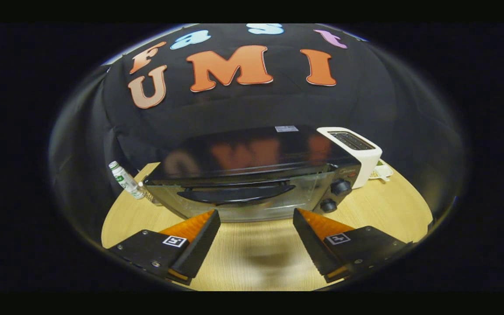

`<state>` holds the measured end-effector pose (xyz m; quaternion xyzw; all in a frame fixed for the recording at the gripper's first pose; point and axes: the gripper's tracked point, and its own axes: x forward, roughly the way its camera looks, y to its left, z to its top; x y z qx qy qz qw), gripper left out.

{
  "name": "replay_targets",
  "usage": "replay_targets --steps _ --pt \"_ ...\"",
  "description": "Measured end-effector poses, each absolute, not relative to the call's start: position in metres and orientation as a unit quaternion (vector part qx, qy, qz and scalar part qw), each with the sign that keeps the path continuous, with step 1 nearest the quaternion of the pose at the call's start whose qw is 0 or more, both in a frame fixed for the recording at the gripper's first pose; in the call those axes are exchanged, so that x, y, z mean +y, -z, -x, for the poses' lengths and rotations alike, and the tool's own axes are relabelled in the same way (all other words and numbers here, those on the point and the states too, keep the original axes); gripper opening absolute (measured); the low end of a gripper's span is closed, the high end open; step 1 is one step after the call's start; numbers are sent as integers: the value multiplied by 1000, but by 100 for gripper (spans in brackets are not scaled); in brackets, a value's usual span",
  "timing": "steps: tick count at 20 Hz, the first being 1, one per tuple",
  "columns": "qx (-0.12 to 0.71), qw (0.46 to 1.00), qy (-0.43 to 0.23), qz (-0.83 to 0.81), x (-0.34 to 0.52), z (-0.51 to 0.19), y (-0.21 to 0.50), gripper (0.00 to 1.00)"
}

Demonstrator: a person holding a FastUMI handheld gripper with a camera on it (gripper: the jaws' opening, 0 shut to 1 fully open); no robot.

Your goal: Open the toaster oven, put the food inside, and close the toaster oven door.

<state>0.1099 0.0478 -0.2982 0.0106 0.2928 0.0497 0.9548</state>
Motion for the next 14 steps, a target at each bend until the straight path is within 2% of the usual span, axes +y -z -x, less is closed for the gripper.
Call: replay_targets --steps 3,7,14 --pt "310 949 -54 -7 53 -107 306 100" --pt "289 954 -72 -17 49 -91 271 99" --pt "200 978 -57 -6 -15 -99 125 99"
